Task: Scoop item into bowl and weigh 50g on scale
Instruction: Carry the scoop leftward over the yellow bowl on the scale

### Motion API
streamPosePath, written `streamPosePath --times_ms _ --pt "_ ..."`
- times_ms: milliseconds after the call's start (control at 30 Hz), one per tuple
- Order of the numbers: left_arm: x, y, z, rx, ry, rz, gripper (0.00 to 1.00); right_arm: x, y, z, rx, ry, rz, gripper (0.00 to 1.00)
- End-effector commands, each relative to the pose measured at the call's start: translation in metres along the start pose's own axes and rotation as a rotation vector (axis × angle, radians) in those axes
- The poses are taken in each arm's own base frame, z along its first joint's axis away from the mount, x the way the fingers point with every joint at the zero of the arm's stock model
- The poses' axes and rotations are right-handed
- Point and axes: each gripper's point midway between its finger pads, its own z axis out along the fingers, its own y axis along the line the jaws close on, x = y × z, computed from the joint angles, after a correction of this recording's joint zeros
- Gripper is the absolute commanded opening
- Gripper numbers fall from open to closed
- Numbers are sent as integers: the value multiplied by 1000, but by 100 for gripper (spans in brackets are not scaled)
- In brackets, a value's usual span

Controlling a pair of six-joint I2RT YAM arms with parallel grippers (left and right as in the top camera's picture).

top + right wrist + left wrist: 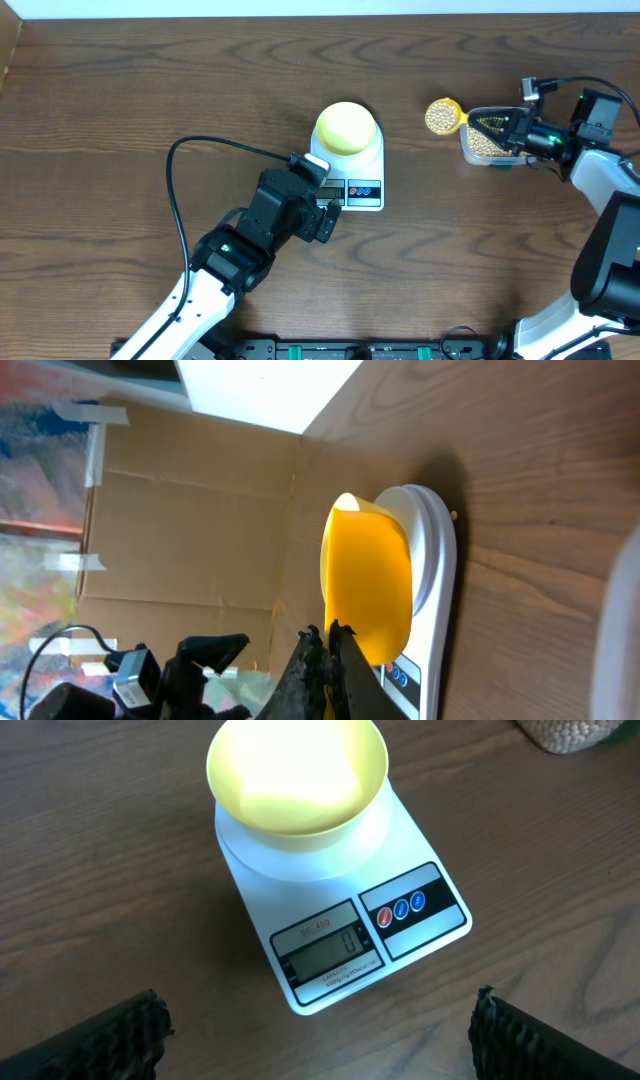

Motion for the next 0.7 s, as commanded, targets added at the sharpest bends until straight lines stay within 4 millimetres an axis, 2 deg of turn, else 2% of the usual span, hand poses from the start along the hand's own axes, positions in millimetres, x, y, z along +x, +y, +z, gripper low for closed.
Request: streamPosePath --times_ms 0,267,667 --pt "-1 3 1 -15 -4 -19 98 3 5 12 -17 25 40 1" --pt "-1 3 1 -15 -4 -19 98 7 19 40 -34 67 14 1" --pt "-1 3 1 -15 -4 -19 98 33 34 92 -27 150 -59 1"
